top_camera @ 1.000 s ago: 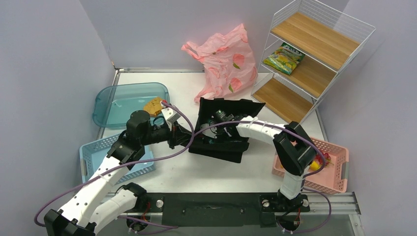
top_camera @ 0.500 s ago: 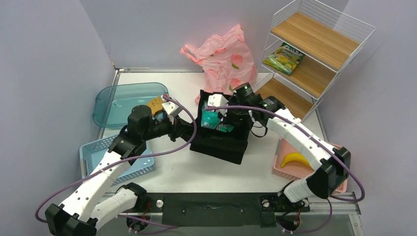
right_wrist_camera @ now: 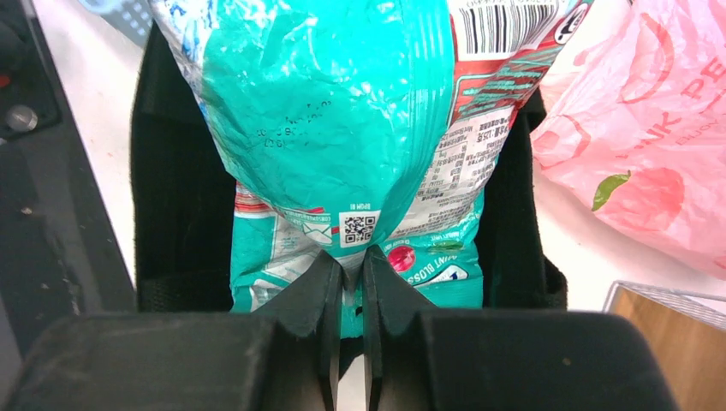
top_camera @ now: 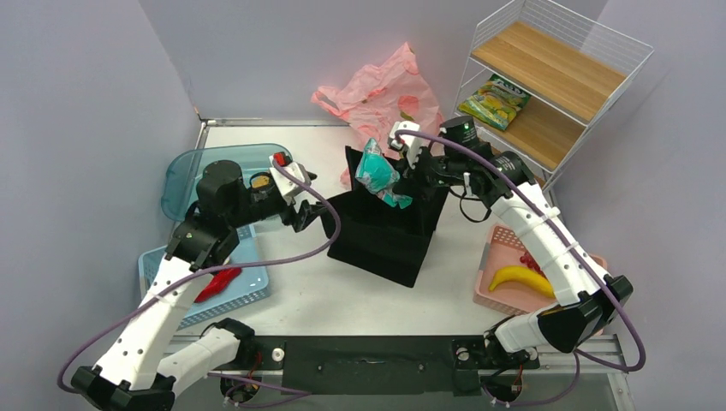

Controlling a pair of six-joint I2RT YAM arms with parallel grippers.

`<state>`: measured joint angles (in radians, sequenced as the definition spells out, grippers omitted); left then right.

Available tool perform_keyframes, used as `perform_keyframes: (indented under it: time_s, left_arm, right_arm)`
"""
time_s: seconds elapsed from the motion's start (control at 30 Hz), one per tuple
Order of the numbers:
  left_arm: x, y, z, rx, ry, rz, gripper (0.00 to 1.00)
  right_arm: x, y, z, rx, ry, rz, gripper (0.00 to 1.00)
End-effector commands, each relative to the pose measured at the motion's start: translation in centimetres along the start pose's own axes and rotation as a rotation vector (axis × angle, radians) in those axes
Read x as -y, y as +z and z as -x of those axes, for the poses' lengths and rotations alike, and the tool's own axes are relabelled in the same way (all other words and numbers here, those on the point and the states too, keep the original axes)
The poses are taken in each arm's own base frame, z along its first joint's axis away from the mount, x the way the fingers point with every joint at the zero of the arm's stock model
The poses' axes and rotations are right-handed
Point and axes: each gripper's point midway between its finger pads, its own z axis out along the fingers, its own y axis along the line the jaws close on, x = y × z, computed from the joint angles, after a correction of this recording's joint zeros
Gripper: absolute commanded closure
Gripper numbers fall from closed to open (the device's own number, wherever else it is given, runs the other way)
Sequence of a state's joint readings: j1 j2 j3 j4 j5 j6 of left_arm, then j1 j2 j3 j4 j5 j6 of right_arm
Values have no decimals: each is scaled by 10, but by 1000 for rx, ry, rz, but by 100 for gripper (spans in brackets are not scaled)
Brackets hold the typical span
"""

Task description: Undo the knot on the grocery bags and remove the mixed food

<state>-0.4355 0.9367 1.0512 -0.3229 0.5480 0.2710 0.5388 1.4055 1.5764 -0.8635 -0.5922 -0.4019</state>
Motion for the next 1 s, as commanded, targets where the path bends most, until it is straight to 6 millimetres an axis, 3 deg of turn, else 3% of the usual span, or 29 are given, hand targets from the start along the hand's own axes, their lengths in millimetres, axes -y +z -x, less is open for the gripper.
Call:
perform_keyframes:
  time_s: [0.0,0.07,0.2,0.27,0.43,0.5,0.53,0.57,0.6,0.73,0.87,0.93,0.97]
  left_arm:
    - [27,-25,56,67,456,-237,30]
    - [29,-27,48,15,574,-286,29]
    - [27,-27,63,-13,878,-297,29]
    - [36,-19,63,-35,1035,-328,29]
    - [26,2,64,-108,1285,-273,28]
    - [25,12,50,-146,1381,-266,28]
    - [22,16,53,-145,1422,-227,27]
    - [23,20,43,-156,1457,-230,27]
    - [21,24,48,-147,1486,-187,26]
    - [24,28,39,-146,1523,-177,26]
    - [25,31,34,-143,1531,-169,28]
    - [23,34,33,-145,1509,-156,38]
    - [22,34,37,-136,1493,-138,51]
  right_arm:
    - [-11,-29,47,161,23,26,100]
    - [-16,-34,55,188,27,48,100]
    - [-28,-35,63,203,18,75,100]
    - [-35,-34,66,205,3,90,100]
    - [-53,-26,71,200,-34,127,100]
    - [-61,-21,68,186,-46,148,100]
    - [-65,-20,67,181,-52,156,100]
    - [-70,-17,66,172,-67,166,100]
    - [-73,-15,64,166,-73,172,100]
    - [-80,-5,61,143,-74,200,100]
    - [-83,-3,69,152,-87,217,100]
    - [-85,-5,77,165,-109,222,100]
    - [-84,-7,81,173,-126,215,100]
